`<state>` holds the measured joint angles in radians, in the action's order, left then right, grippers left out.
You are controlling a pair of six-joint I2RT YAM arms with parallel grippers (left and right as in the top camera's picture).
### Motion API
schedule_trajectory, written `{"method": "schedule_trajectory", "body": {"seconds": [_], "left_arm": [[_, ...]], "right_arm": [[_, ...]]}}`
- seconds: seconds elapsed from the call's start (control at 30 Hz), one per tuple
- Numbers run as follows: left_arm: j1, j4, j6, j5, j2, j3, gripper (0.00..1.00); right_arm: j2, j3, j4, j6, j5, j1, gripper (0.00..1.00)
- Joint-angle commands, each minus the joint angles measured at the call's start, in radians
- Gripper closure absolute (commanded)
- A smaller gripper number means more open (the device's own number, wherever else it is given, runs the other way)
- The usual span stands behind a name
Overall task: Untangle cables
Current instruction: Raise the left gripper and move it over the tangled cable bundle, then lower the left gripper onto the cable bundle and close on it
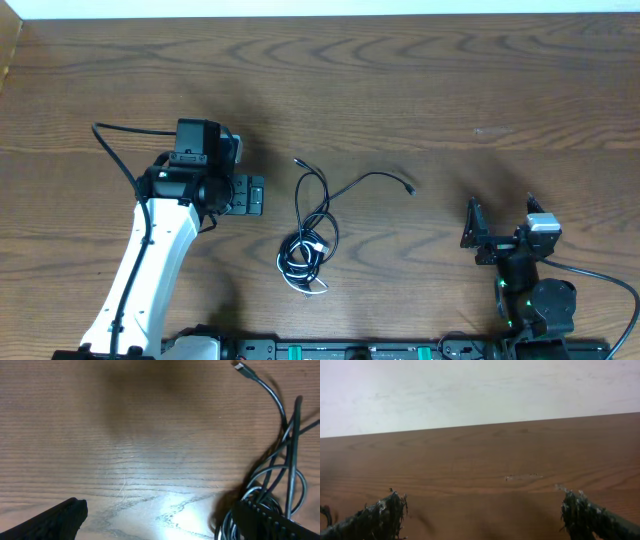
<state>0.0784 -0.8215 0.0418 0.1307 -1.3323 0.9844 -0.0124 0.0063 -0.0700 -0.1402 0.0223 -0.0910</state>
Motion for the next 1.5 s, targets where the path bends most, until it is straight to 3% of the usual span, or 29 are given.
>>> {"method": "schedule_trajectory", "body": {"seconds": [0.0, 0.7, 1.1, 1.47], "left_arm": [[-0.001, 0.0, 0.04, 0.082, -0.002, 0.021, 0.02], [0.14, -0.063, 0.047, 0.09, -0.008, -0.02, 0.02], [0.143, -0.152, -0.101, 0.09, -0.011, -0.022, 0.0], [0.143, -0.142, -0.107, 0.094, -0.012, -0.147, 0.09]], "right_arm": [[0.007, -0.001, -0.004, 0.014, 0.009, -0.002, 0.01], [0.007, -0.001, -0.004, 0.014, 0.009, -0.002, 0.01], [0.007, -0.001, -0.004, 0.014, 0.009, -0.002, 0.01], [0.007, -0.001, -0.004, 0.014, 0.009, -0.002, 0.01]]}}
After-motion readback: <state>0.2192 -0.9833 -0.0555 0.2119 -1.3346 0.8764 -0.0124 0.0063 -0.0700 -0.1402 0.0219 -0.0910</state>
